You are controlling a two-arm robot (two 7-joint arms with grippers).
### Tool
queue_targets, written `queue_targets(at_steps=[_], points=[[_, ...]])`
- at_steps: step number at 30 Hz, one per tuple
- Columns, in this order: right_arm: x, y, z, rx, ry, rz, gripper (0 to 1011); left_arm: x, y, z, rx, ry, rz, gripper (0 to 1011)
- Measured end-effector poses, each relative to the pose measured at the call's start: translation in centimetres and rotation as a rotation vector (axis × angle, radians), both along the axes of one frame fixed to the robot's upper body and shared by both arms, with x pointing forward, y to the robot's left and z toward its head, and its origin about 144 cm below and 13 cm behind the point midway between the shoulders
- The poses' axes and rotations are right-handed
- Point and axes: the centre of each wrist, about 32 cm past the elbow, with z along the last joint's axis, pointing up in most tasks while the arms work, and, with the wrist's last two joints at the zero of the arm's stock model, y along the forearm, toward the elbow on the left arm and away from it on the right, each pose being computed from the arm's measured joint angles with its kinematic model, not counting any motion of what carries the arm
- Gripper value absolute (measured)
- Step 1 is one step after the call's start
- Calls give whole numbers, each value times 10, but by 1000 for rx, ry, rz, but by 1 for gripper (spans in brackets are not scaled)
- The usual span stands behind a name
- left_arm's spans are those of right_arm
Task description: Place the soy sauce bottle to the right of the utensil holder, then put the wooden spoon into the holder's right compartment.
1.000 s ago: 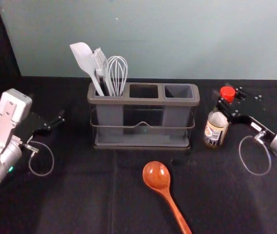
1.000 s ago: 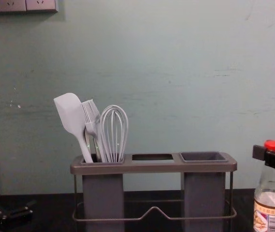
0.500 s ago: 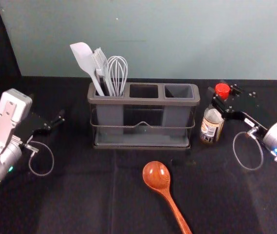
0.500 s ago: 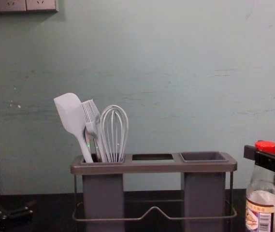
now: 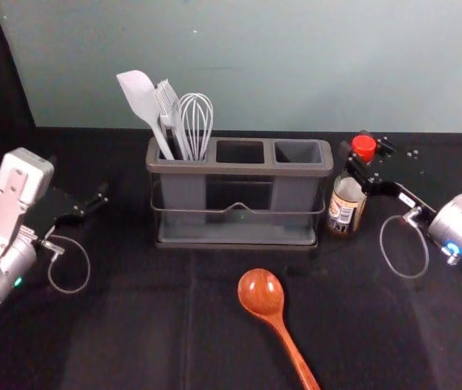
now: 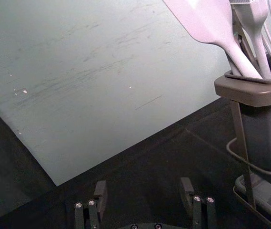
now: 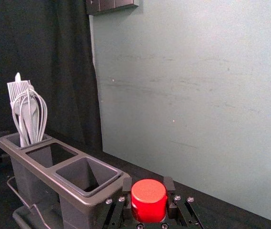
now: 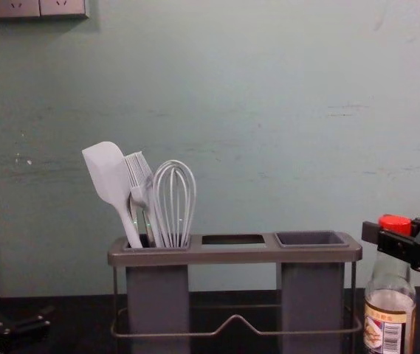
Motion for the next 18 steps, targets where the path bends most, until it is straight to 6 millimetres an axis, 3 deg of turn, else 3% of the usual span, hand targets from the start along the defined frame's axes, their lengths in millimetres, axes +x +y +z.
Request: queue_targets(at_steps=[18], points=[[1, 3, -5, 2, 6, 0, 411, 0, 0, 0, 0, 0, 0, 1005]])
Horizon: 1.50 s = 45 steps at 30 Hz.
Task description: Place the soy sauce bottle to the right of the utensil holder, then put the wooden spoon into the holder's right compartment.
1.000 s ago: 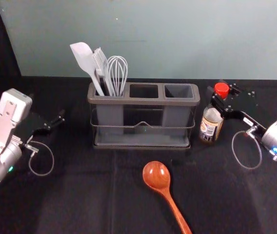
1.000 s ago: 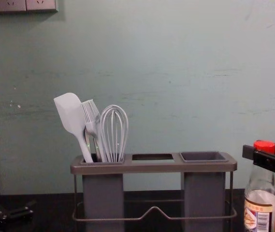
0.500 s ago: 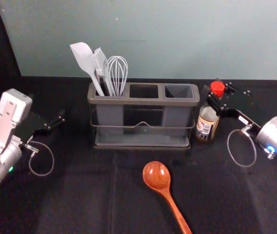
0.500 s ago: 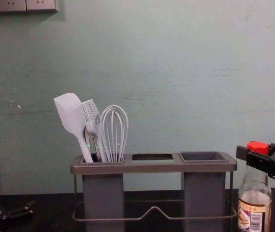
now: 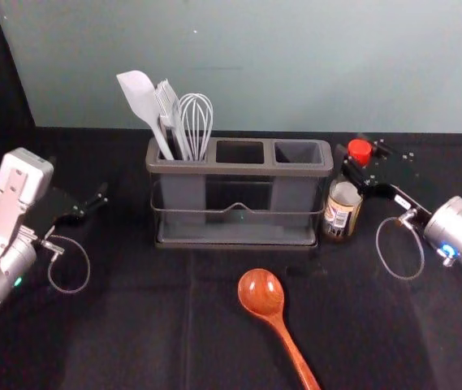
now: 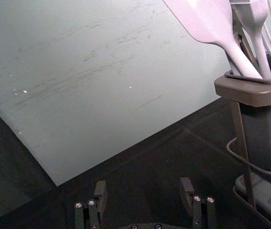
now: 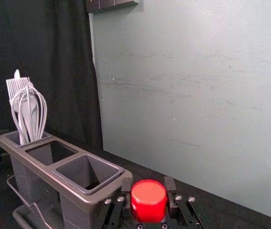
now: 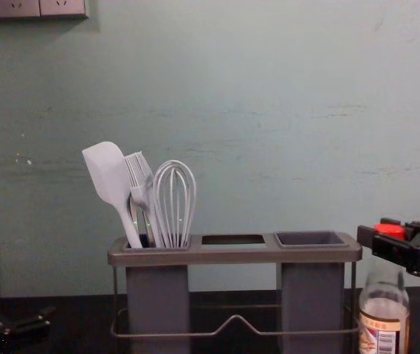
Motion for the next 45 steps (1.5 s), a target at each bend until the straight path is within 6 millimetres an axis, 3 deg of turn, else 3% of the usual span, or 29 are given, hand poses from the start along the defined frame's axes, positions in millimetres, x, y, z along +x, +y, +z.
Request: queue_targets(at_steps=[6, 19, 36, 45], points=[[-4, -2, 9, -5, -28, -14, 633, 0, 0, 0, 0, 0, 0, 1005], [-25, -2, 41, -41, -79, -17, 989, 0, 0, 0, 0, 0, 0, 1005], [-84, 29, 56, -296, 88, 99, 1002, 0, 0, 0, 0, 0, 0, 1005], [-90, 52, 58, -479, 170, 179, 1000, 0, 0, 0, 0, 0, 0, 1005]])
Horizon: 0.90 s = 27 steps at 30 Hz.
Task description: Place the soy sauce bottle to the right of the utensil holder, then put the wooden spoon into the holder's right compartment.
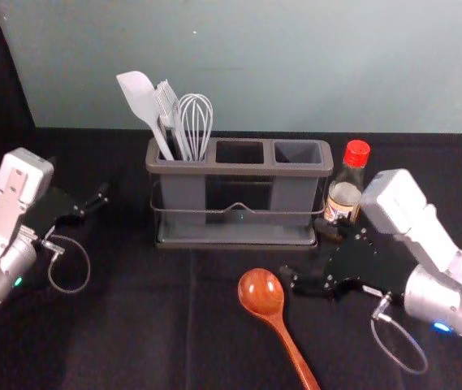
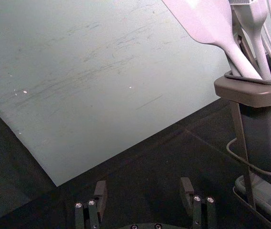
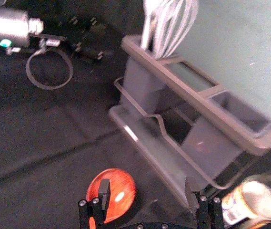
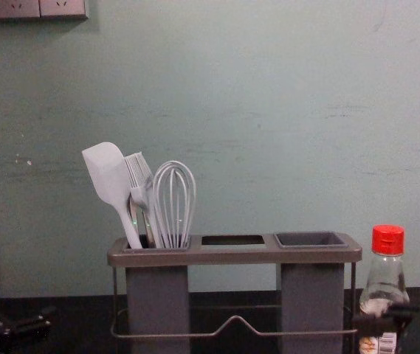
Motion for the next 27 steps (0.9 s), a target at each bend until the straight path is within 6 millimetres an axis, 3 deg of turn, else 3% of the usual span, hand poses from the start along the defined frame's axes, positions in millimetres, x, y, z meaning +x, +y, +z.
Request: queue_targets(at_steps=[10, 27], points=[[5, 10, -13, -24, 61, 34, 1000, 0, 0, 0, 0, 0, 0, 1005], [5, 8, -11, -22, 52, 33, 1002, 0, 0, 0, 0, 0, 0, 1005]])
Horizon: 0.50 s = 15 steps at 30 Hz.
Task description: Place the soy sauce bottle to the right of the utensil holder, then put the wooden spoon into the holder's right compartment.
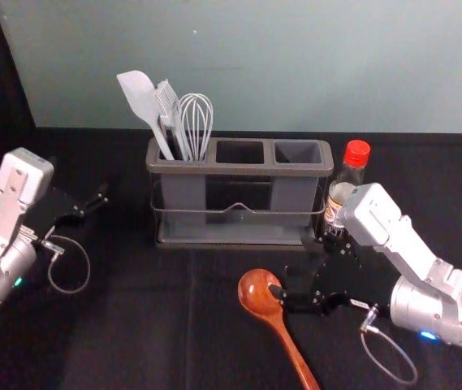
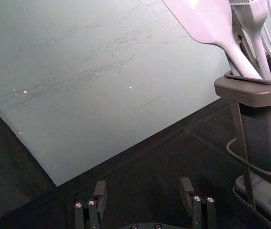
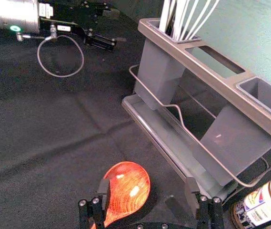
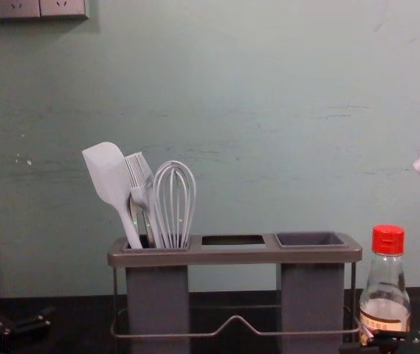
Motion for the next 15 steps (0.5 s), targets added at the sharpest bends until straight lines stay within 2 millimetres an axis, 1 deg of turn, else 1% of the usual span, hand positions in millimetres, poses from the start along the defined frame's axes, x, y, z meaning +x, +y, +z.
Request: queue_targets(at_steps=[6, 9, 15], points=[[2, -1, 0, 6, 8, -5, 1000, 0, 0, 0, 0, 0, 0, 1005], [7, 2, 1, -8, 53, -25, 1002, 0, 0, 0, 0, 0, 0, 1005], [10, 23, 3, -89, 144, -93, 1002, 0, 0, 0, 0, 0, 0, 1005]])
